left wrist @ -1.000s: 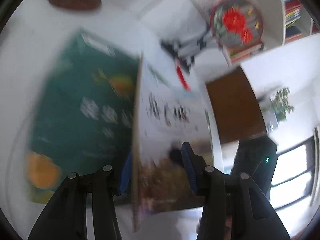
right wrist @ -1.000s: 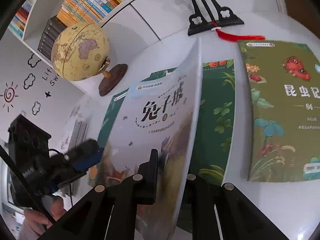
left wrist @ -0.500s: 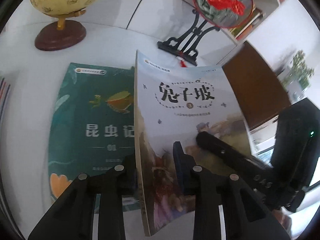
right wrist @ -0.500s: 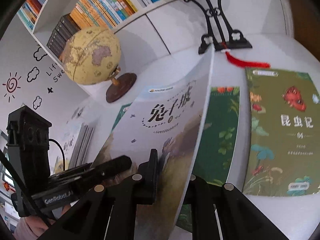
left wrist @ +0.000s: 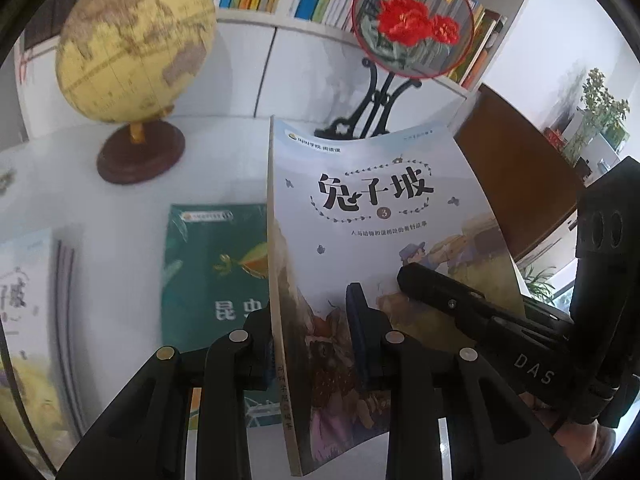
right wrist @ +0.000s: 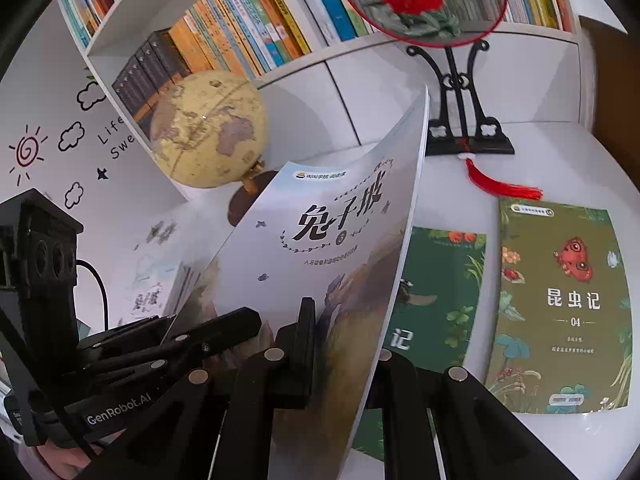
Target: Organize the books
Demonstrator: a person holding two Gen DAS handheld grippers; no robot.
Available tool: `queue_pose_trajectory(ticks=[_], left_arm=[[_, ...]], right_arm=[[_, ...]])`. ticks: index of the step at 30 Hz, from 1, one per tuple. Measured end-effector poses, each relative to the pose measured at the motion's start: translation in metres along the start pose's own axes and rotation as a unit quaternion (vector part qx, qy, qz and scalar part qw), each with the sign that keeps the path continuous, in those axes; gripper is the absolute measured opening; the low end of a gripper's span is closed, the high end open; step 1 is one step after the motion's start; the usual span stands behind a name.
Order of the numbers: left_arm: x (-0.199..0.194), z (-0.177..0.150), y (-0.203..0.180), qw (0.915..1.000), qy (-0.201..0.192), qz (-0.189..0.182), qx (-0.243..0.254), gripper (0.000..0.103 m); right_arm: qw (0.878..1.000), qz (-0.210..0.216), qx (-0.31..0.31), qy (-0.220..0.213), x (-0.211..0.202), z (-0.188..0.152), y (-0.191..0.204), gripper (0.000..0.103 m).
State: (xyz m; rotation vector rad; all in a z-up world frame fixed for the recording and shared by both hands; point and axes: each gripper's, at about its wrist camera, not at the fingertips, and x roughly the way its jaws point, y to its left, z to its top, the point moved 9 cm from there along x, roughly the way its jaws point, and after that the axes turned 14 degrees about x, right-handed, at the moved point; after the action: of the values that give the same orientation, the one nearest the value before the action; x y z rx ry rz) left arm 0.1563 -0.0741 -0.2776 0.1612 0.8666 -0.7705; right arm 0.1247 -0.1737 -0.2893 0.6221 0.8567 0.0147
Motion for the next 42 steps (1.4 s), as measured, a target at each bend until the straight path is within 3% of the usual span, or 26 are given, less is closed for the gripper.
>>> queue_pose_trajectory(ticks=[21, 31, 42], left_arm=[[-0.096, 0.032, 0.052, 0.9951, -0.067, 0.07, 0.019, 0.025], [-0.136, 0.011, 0.106, 0.9911, -0.072, 0.112, 0.007, 0.025], [-0.158, -0.019, 0.167, 0.9875, -0.067, 0.141, -0.022, 0.025]], right_arm=[[0.996, 0.013, -0.071, -0.052, -0.031, 0.016, 0.119, 0.011], [0.995, 0.038, -0.082, -0.041, -0.012, -0.002, 0.182, 0.011], [0.993, 0.037, -0.11, -0.013, 0.028, -0.03, 0.243, 0.011]])
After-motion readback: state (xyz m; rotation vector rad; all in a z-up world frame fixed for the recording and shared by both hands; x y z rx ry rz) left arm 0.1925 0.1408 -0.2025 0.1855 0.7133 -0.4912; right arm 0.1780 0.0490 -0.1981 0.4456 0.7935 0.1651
